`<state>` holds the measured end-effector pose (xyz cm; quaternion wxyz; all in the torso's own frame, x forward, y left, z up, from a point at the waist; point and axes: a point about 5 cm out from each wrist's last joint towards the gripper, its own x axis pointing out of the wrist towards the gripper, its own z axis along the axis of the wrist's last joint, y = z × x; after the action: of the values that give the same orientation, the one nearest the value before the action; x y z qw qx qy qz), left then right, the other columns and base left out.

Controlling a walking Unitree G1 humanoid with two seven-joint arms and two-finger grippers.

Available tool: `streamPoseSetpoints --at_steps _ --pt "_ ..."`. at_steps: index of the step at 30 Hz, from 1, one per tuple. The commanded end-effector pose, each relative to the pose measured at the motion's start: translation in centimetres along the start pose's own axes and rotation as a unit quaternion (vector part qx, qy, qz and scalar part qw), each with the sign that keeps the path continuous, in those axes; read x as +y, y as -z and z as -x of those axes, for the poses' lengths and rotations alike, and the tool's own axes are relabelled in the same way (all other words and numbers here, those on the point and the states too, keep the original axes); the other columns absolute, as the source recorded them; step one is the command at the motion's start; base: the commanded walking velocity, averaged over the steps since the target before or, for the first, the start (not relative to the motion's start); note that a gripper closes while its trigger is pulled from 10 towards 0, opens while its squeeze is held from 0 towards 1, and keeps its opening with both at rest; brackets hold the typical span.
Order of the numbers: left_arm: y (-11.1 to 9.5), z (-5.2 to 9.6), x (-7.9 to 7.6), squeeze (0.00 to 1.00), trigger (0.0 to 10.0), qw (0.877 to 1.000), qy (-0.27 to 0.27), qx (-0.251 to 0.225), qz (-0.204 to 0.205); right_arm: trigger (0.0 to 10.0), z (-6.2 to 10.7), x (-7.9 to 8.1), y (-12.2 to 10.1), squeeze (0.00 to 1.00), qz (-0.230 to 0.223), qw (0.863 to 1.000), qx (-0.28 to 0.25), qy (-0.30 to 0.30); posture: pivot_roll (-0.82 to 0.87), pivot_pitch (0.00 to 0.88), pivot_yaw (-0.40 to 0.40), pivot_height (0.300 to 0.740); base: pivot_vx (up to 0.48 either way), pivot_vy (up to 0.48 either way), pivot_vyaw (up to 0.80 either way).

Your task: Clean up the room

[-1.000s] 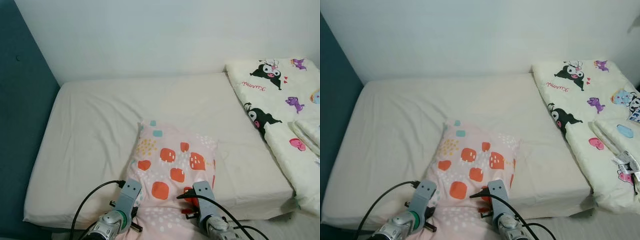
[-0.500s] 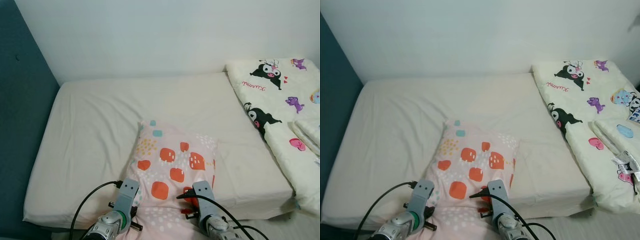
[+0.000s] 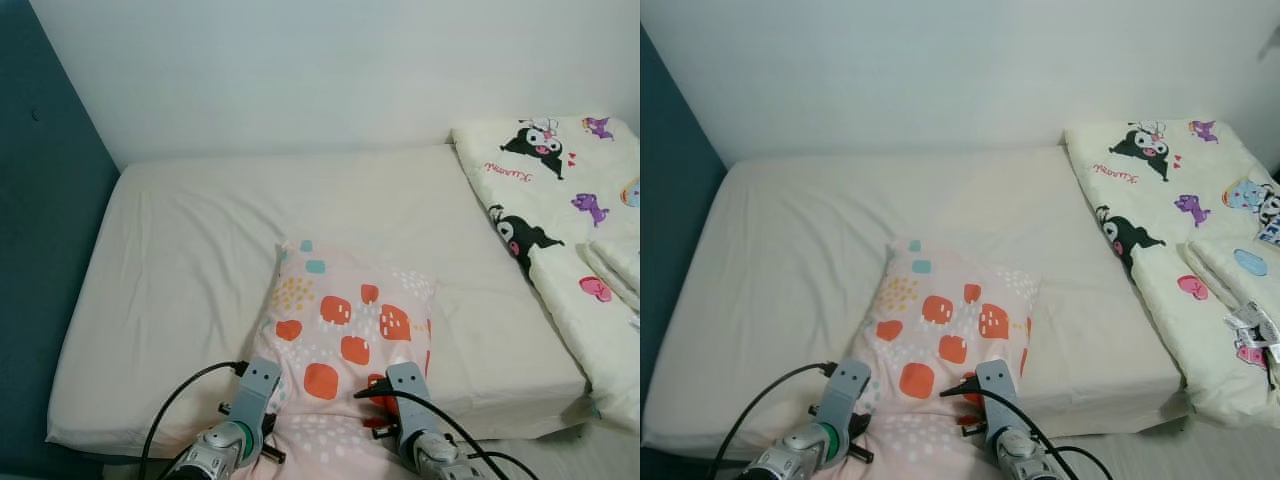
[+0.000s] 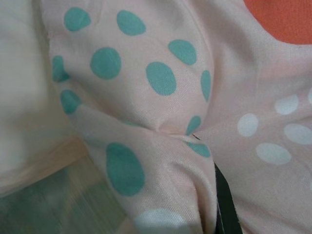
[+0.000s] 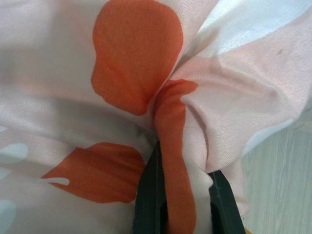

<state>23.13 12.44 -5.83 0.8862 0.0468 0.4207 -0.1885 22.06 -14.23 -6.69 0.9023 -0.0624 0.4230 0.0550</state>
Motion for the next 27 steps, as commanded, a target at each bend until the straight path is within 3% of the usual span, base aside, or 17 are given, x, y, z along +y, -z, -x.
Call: streamPoseSetpoints --at_steps 1,27 --pt "1.9 0.31 0.25 0.0 10.0 0.999 -0.006 0.031 0.018 10.0 0.4 -0.34 2.47 0.0 -0.003 0.999 0.044 0.006 0.03 0.06 0.029 0.74 0.0 0.0 0.0" --pt "1.65 0.27 -0.09 0.0 10.0 1.0 0.016 0.023 0.003 10.0 0.35 -0.32 2.2 0.0 0.005 0.999 0.038 0.004 0.03 0.045 0.028 0.74 0.0 0.0 0.0"
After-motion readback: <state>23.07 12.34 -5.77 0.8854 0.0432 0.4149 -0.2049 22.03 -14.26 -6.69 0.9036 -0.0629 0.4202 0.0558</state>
